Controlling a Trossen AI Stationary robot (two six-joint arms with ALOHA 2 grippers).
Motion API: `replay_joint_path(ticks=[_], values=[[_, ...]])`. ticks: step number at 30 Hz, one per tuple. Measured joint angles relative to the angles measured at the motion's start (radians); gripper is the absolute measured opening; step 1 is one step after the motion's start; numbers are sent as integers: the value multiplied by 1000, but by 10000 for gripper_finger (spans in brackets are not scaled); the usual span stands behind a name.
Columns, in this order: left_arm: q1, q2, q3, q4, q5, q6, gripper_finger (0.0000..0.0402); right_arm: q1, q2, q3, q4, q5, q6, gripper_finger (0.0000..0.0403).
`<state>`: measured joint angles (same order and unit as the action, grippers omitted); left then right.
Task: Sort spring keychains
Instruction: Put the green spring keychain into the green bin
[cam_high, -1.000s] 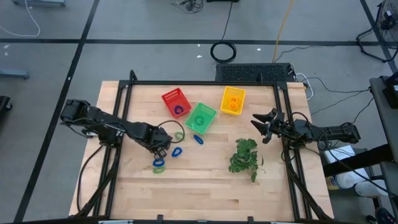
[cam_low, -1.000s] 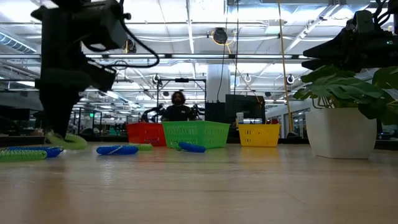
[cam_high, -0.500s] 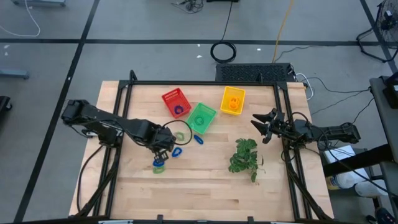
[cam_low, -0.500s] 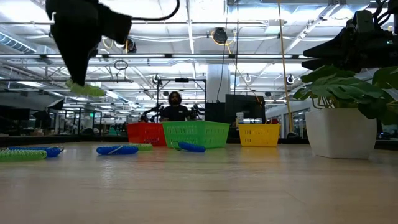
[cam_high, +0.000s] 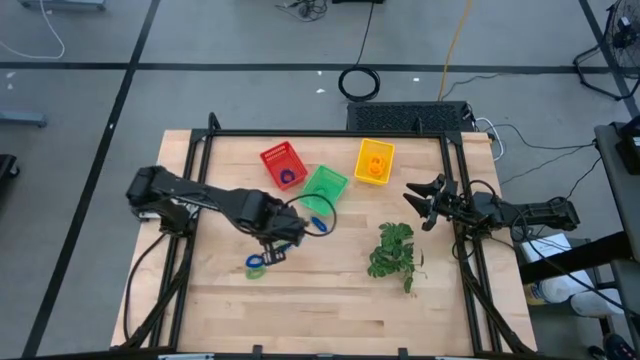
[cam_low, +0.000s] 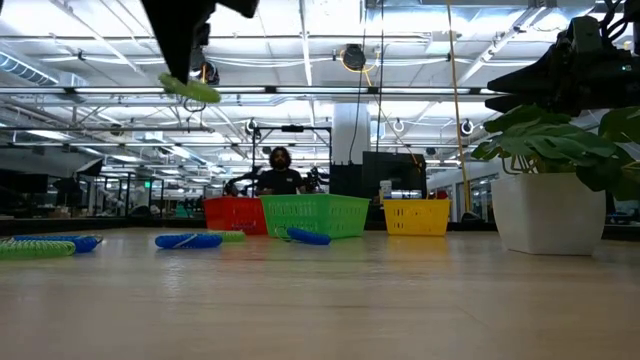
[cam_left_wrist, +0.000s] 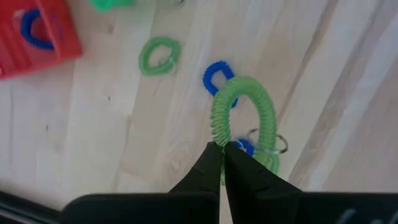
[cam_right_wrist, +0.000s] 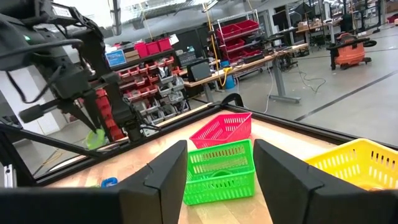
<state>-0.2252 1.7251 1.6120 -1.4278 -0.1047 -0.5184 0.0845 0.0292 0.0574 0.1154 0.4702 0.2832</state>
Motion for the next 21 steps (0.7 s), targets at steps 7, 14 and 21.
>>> replay_joint_path(ticks=[7,14,21], values=[[29,116,175,-26,0,103,4,0,0,0,0,0,0,171],[111,175,265,-21,-5,181,4,0,0,0,0,0,0,171],[192,189,284,21,-8,266,4,0,0,0,0,0,0,171]])
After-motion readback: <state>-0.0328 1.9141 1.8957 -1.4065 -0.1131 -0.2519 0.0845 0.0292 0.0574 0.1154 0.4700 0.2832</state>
